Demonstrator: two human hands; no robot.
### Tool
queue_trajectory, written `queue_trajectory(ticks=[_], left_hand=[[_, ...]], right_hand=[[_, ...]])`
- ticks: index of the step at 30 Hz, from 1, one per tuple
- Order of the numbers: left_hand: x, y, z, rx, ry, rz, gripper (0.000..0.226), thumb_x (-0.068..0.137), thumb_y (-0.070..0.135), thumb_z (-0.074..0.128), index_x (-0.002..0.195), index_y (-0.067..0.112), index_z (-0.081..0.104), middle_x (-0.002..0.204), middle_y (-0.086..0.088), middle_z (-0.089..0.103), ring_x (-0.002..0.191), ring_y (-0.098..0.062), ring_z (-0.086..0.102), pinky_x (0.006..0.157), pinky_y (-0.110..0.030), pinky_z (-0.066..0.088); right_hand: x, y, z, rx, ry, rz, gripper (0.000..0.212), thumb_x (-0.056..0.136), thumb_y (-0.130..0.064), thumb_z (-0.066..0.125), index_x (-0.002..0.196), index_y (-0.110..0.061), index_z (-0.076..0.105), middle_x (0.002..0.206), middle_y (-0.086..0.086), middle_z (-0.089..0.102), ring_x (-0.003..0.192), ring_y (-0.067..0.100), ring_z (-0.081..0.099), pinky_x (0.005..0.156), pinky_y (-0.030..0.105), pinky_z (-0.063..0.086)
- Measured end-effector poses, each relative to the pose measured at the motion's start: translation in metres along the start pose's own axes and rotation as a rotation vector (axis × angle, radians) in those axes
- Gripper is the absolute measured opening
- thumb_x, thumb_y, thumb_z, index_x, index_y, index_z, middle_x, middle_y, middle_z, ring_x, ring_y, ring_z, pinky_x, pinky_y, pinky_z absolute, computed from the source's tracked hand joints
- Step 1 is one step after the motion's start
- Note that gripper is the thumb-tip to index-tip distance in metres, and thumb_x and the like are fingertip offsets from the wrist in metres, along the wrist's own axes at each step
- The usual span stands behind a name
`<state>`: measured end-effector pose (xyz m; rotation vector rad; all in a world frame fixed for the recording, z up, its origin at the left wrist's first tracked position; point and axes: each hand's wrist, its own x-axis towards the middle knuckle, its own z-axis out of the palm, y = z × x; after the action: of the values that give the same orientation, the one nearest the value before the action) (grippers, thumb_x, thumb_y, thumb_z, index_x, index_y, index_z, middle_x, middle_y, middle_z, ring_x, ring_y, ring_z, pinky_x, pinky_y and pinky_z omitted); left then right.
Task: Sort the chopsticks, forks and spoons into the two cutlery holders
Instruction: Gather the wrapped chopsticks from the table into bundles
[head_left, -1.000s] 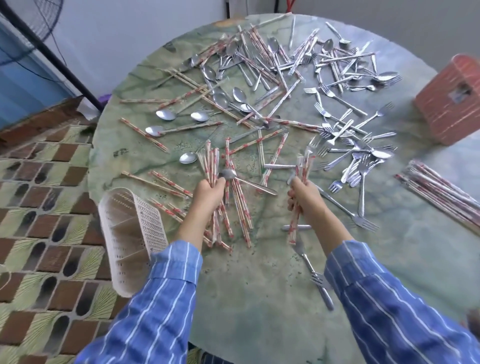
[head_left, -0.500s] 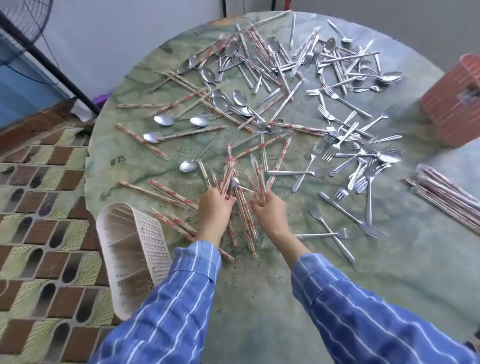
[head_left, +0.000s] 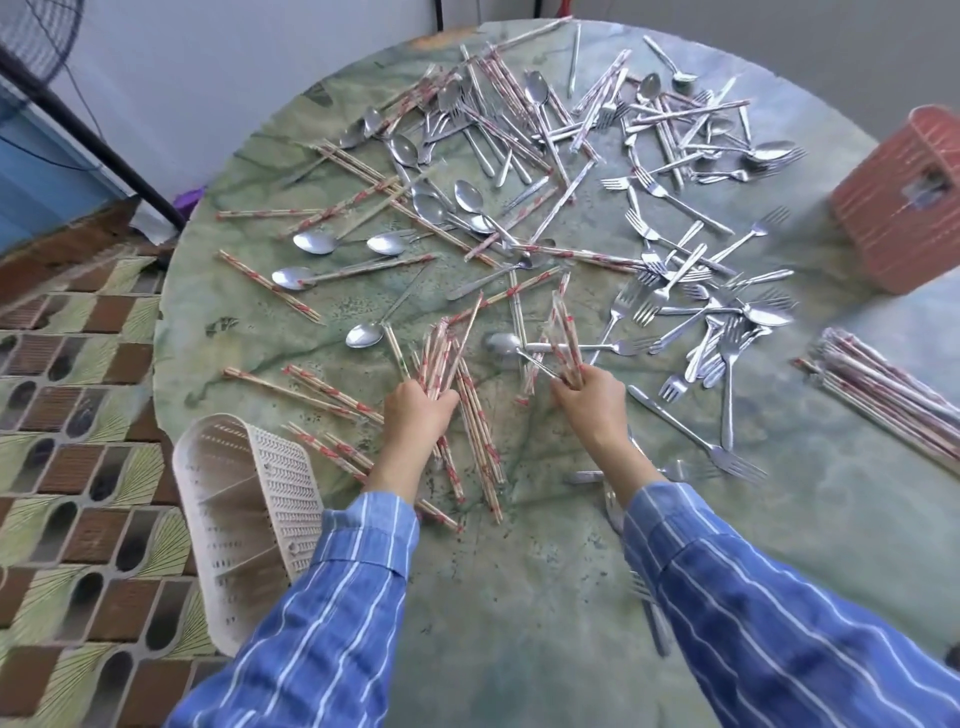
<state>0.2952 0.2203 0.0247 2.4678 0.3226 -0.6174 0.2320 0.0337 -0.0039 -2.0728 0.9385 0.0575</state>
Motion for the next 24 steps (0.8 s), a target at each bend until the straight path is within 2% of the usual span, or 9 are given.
queue_trajectory(ticks=[2,4,8,12,15,17,20,22,24], left_hand=[[0.0,0.002,-0.003,-0.031,-0.018,-0.022,0.029,0.088,0.032,0.06,0.099,0.005,0.057,0.09,-0.008,0.055,0.083,-0.027,0.055,0.066,-0.027,0.04],[0.0,0.001,-0.005,-0.092,-0.029,-0.019,0.026,0.091,0.033,0.055,0.097,0.008,0.056,0.088,-0.005,0.058,0.074,-0.022,0.054,0.056,-0.027,0.036],[-0.006,-0.008,-0.008,-0.236,-0.01,0.048,0.034,0.097,0.042,0.047,0.089,0.011,0.058,0.071,0.0,0.055,0.062,-0.018,0.051,0.05,-0.025,0.034],[-0.015,-0.013,-0.007,-0.54,-0.057,0.014,0.028,0.101,0.03,0.046,0.093,0.008,0.061,0.078,-0.002,0.065,0.061,-0.012,0.06,0.061,-0.029,0.052],[-0.024,-0.017,-0.008,-0.814,-0.083,-0.028,0.015,0.102,0.018,0.044,0.102,0.007,0.054,0.093,-0.005,0.067,0.063,-0.011,0.066,0.056,-0.025,0.056],[-0.028,-0.023,-0.01,-0.891,-0.104,-0.041,0.014,0.101,0.009,0.043,0.114,0.009,0.048,0.106,-0.004,0.065,0.075,-0.016,0.069,0.06,-0.028,0.059],[-0.034,-0.032,-0.013,-0.935,-0.104,-0.046,0.027,0.098,-0.003,0.044,0.118,0.015,0.045,0.114,-0.005,0.062,0.09,-0.019,0.068,0.069,-0.035,0.06],[-0.035,-0.036,-0.014,-0.972,-0.087,-0.056,0.028,0.098,-0.003,0.044,0.12,0.015,0.044,0.113,-0.008,0.064,0.088,-0.019,0.067,0.073,-0.038,0.06],[-0.038,-0.039,-0.015,-0.988,-0.058,-0.053,0.019,0.1,0.007,0.045,0.117,0.014,0.046,0.11,-0.012,0.066,0.08,-0.015,0.067,0.071,-0.036,0.06]], right_hand=[[0.003,0.006,-0.005,0.004,0.012,0.032,0.015,0.083,-0.023,0.064,0.076,-0.01,0.066,0.069,0.007,0.064,0.069,0.027,0.061,0.061,0.034,0.045],[0.003,0.008,-0.006,0.009,0.015,0.04,0.016,0.083,-0.024,0.064,0.076,-0.01,0.065,0.069,0.007,0.065,0.068,0.026,0.06,0.062,0.035,0.046],[-0.011,0.002,0.001,0.105,0.012,0.01,0.015,0.084,-0.027,0.066,0.083,-0.011,0.066,0.073,0.008,0.068,0.068,0.024,0.061,0.062,0.032,0.045],[-0.031,-0.007,0.02,0.154,-0.116,-0.021,0.018,0.087,-0.024,0.067,0.081,-0.008,0.068,0.071,0.008,0.067,0.057,0.014,0.052,0.057,0.027,0.04],[-0.042,-0.012,0.036,0.134,-0.187,-0.019,0.016,0.088,-0.025,0.068,0.08,-0.011,0.068,0.072,0.006,0.068,0.057,0.012,0.054,0.047,0.019,0.04],[-0.048,-0.015,0.046,0.109,-0.228,-0.016,0.017,0.087,-0.027,0.069,0.085,-0.011,0.069,0.074,0.003,0.068,0.061,0.014,0.059,0.048,0.017,0.045],[-0.054,-0.018,0.06,0.017,-0.195,-0.009,0.019,0.083,-0.032,0.072,0.086,-0.013,0.069,0.079,0.003,0.07,0.072,0.021,0.066,0.066,0.035,0.056],[-0.055,-0.022,0.062,-0.059,-0.177,-0.006,0.019,0.083,-0.032,0.071,0.085,-0.014,0.068,0.08,0.003,0.069,0.074,0.022,0.065,0.065,0.033,0.052],[-0.056,-0.026,0.062,-0.11,-0.188,-0.01,0.02,0.085,-0.029,0.068,0.082,-0.01,0.066,0.078,0.005,0.066,0.072,0.023,0.06,0.058,0.027,0.042]])
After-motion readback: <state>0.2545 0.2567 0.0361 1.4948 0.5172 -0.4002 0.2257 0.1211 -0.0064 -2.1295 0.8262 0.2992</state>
